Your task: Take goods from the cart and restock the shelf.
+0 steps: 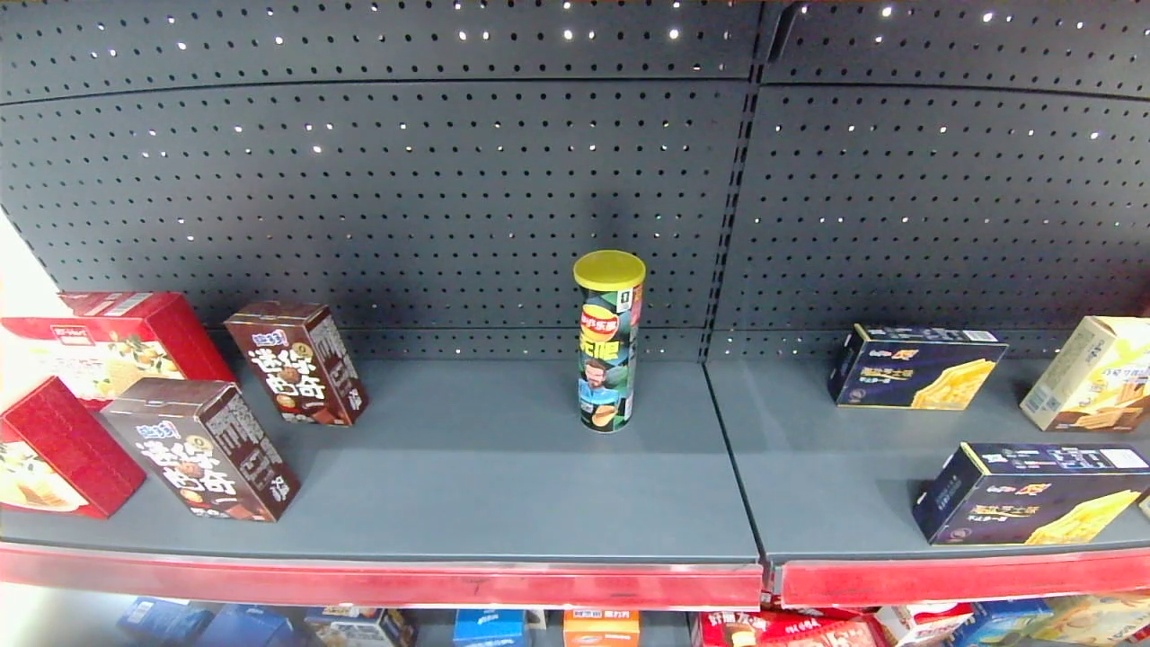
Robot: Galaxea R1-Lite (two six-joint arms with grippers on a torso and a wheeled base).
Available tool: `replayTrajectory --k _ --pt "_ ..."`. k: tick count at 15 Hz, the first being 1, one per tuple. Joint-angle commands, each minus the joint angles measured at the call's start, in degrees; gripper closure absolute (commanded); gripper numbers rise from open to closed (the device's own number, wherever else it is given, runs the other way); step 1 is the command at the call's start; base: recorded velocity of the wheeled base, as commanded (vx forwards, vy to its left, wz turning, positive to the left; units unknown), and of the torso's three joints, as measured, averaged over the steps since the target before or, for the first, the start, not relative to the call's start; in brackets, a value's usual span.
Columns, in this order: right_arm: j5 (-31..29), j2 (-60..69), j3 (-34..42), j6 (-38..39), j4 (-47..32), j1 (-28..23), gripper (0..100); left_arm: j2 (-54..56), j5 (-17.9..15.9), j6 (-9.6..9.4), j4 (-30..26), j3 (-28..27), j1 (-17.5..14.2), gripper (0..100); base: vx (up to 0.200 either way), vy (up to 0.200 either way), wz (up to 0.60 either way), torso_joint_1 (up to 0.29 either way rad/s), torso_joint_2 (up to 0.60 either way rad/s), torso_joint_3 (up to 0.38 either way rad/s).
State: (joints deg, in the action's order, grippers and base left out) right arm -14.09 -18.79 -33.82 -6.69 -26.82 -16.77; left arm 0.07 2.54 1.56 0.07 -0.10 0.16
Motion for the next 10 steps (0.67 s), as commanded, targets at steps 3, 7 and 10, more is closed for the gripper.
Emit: replayTrajectory --k 3,7,10 --pt "0.73 2.09 2.44 0.45 1.51 -0.19 0 -0.07 0.01 0.02 0.01 0.01 0.02 0 0.0 0.0 0.0 0.0 0.0 0.0" --pt "-0.15 2.26 4.9 3.97 4.14 2.45 0 -0.07 0.01 0.02 0.01 0.01 0.02 0 0.0 0.0 0.0 0.0 0.0 0.0" --pt "-0.5 2.35 5.96 3.62 4.5 2.1 0 -0.07 0.01 0.02 0.01 0.01 0.02 0 0.0 0.0 0.0 0.0 0.0 0.0"
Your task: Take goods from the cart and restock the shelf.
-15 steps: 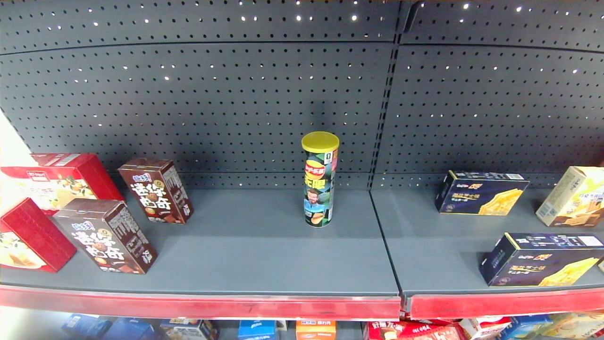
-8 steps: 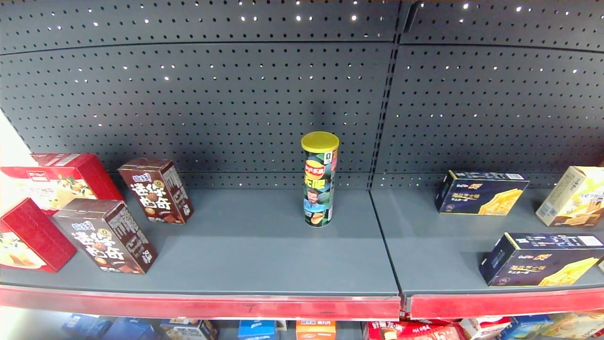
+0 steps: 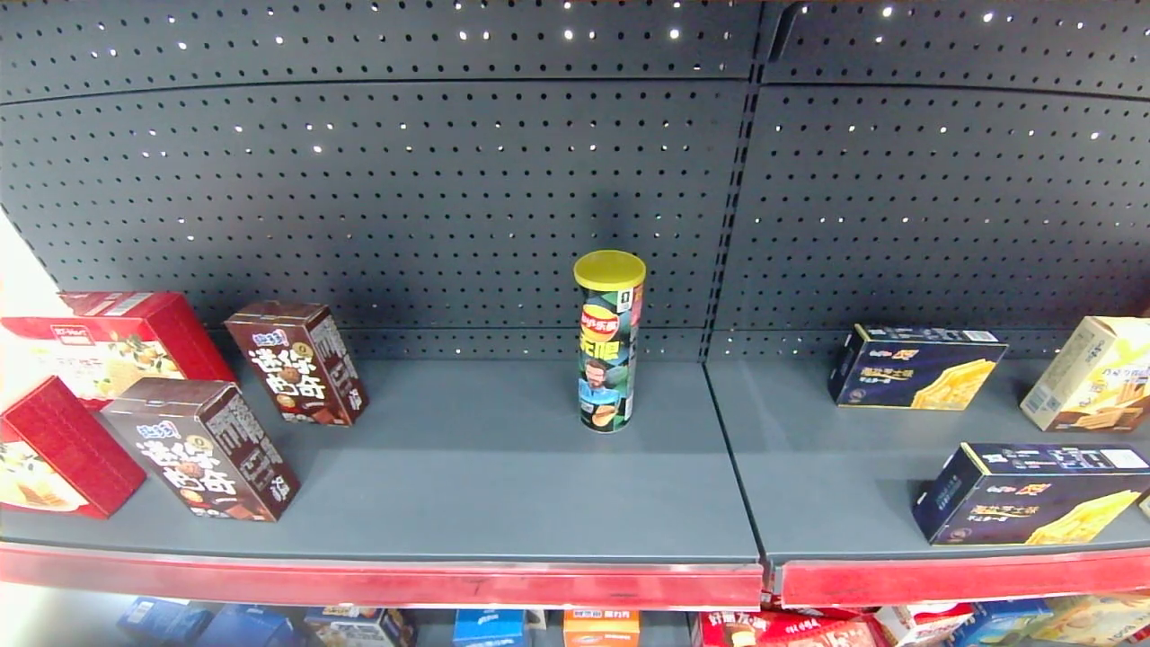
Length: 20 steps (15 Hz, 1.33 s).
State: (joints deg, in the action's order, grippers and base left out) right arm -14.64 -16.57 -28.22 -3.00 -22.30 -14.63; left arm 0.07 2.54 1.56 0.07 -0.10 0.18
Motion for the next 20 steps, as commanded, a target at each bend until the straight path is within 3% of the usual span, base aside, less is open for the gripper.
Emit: replayTrajectory --k 1,10,15,20 --pt "0.05 0.04 0.54 -0.08 -0.03 0.04 0 -0.07 0.01 0.02 0.01 0.01 -0.01 0 0.0 0.0 0.0 0.0 0.0 0.0" --pt "-0.65 0.4 3.88 -0.87 -0.03 -1.1 0 -0.07 -0.43 -0.42 0.01 0.01 -0.01 0 0.0 0.0 0.0 0.0 0.0 0.0" --pt "-0.65 0.48 3.7 -1.04 0.15 -1.02 0 -0.07 -0.25 -0.33 0.01 0.01 -0.01 0 -0.2 0.0 0.0 0.005 0.0 -0.003" --pt "-0.65 0.4 3.52 -1.75 0.24 -0.84 0 -0.07 -0.16 -0.33 0.01 0.1 -0.01 0 0.0 0.0 0.0 0.0 0.0 0.0"
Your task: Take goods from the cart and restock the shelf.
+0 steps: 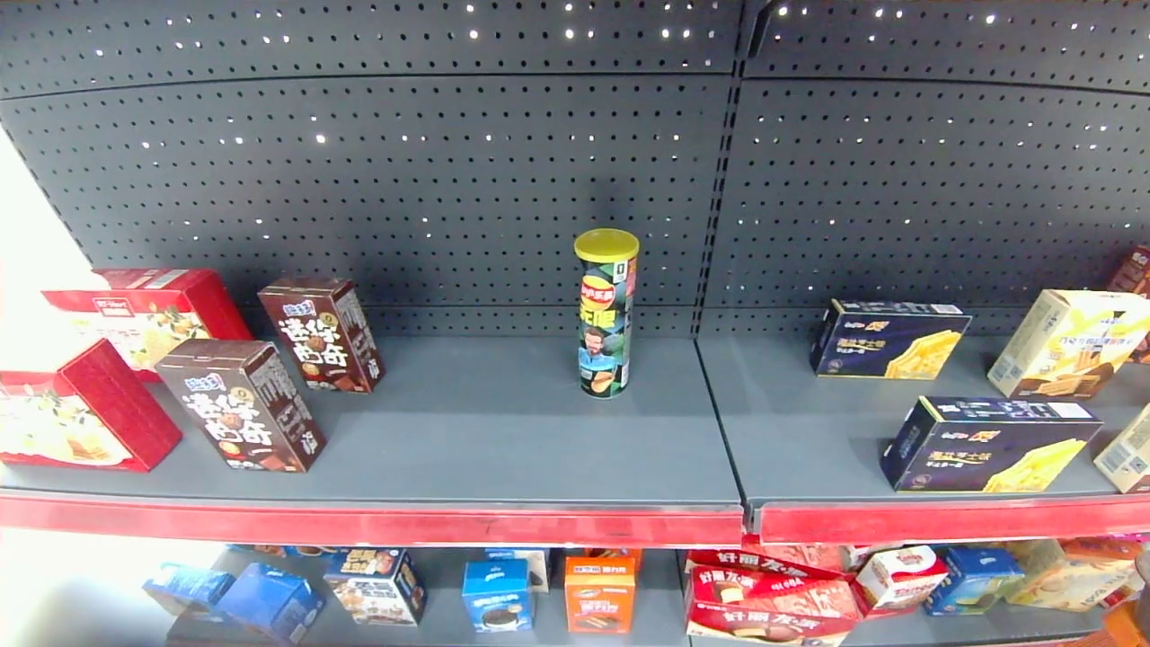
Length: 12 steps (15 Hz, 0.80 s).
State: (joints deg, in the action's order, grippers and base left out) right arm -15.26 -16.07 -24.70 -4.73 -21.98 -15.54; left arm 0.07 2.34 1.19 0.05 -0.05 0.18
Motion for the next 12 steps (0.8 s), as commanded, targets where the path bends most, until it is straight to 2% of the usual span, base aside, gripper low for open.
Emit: replayTrajectory --k 1,2,6,12 --pt "-0.03 -0.1 0.0 -0.28 0.45 0.07 0 -0.07 0.03 0.04 0.04 -0.04 -0.01 0 0.0 0.0 0.0 0.0 0.0 0.0" --pt "-0.03 -0.02 0.09 -0.72 0.89 0.07 0 -0.07 0.03 0.04 0.04 -0.04 -0.01 0 0.0 0.0 0.0 0.0 0.0 0.0" --pt "0.06 -0.02 0.09 -0.9 1.06 0.07 0 -0.07 -0.06 0.12 0.04 -0.04 -0.01 0 0.0 0.0 -0.6 0.001 0.0 0.002" --pt "0.23 -0.02 0.18 -0.98 1.15 0.07 0 -0.07 -0.06 0.04 0.04 -0.04 -0.01 0 0.0 0.0 0.0 0.0 0.0 0.0"
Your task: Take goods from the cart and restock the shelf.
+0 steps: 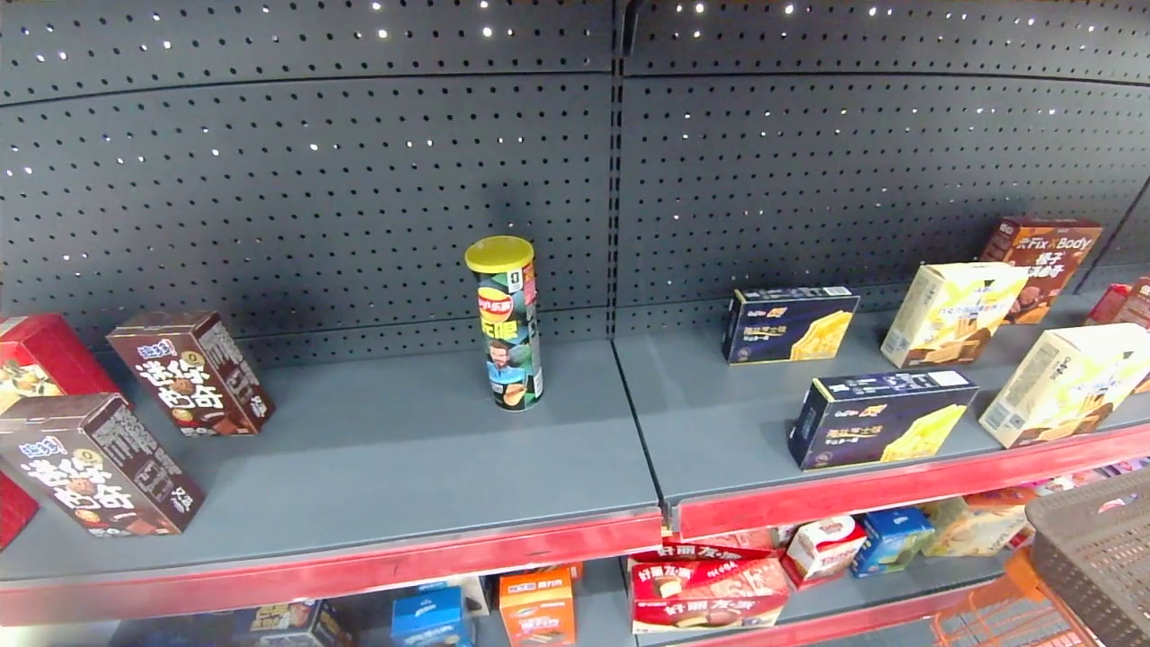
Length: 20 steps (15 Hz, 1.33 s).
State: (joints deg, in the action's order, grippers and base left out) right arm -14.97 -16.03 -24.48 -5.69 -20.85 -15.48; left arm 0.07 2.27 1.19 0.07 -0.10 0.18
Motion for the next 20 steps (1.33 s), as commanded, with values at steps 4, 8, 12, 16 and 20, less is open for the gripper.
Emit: replayTrajectory --k 4,8,12,16,20 --pt "0.2 -0.05 -0.04 -0.02 -0.07 0.01 0 -0.07 0.02 0.04 0.01 0.01 -0.01 0 0.0 0.0 -0.3 0.002 0.0 0.002" --pt "0.2 -0.05 -0.04 -0.02 0.02 0.01 0 -0.07 0.02 0.04 0.01 0.01 -0.01 0 0.0 0.0 -0.3 0.0 0.0 0.004" --pt "0.2 -0.05 -0.04 -0.02 -0.07 0.01 0 -0.07 0.02 0.04 0.01 0.01 -0.01 0 0.0 0.0 -0.15 0.002 0.0 -0.001" --pt "0.2 -0.05 -0.04 -0.02 -0.07 0.1 0 -0.07 0.02 0.12 0.01 0.01 -0.01 0 0.0 0.0 -0.45 -0.002 0.0 0.001" --pt "0.12 -0.05 -0.04 -0.37 0.02 0.1 0 -0.07 0.02 0.12 0.01 0.01 -0.01 0 0.0 0.0 0.0 0.0 0.0 0.0"
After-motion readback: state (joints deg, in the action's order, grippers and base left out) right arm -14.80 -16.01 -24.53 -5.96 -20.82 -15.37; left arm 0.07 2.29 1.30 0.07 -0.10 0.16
